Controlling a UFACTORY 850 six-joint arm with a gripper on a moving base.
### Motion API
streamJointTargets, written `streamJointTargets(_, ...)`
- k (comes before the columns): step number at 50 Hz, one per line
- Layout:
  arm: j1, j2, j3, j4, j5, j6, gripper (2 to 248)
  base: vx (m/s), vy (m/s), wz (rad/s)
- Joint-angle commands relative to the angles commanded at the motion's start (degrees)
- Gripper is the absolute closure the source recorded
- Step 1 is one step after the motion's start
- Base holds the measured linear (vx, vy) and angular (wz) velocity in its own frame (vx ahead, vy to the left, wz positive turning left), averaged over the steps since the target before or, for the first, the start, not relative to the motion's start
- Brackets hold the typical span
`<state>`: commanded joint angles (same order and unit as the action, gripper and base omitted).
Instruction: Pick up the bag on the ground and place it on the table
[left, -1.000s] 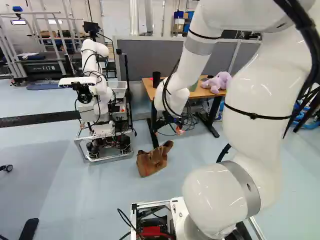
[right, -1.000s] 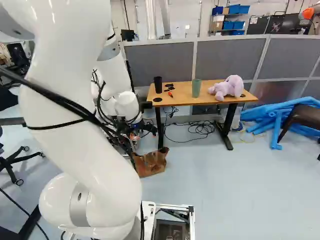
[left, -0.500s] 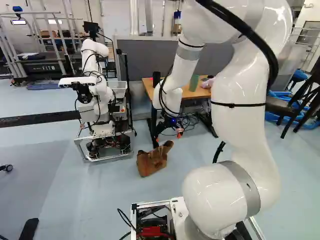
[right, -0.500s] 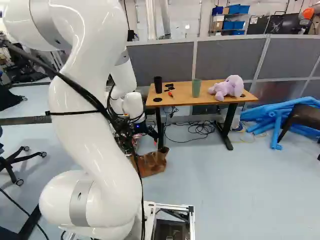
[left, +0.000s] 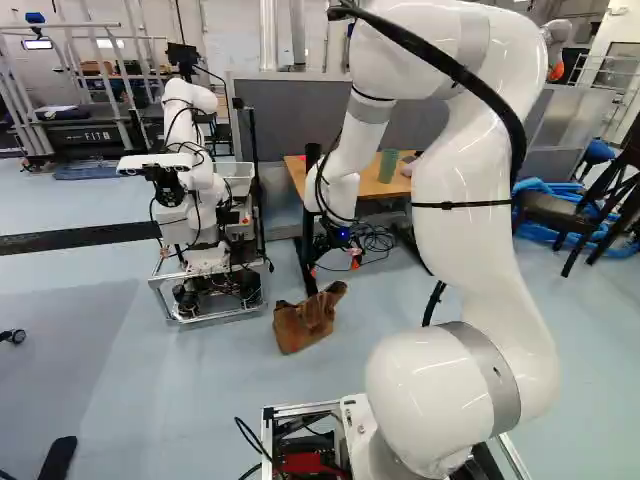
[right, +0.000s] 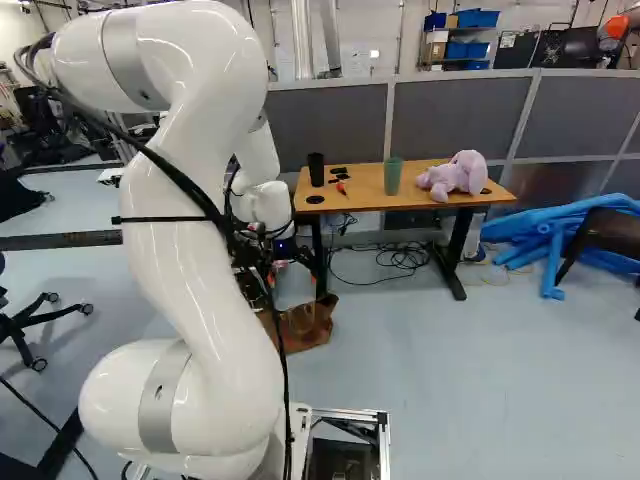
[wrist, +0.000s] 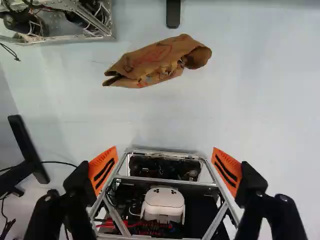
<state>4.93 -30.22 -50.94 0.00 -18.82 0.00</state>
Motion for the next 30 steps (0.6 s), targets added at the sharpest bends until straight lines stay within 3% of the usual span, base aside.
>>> streamJointTargets(30, -0.3, -11.15, -11.31, 0.0, 0.0, 0.0, 3, 0.0, 0.0, 0.0)
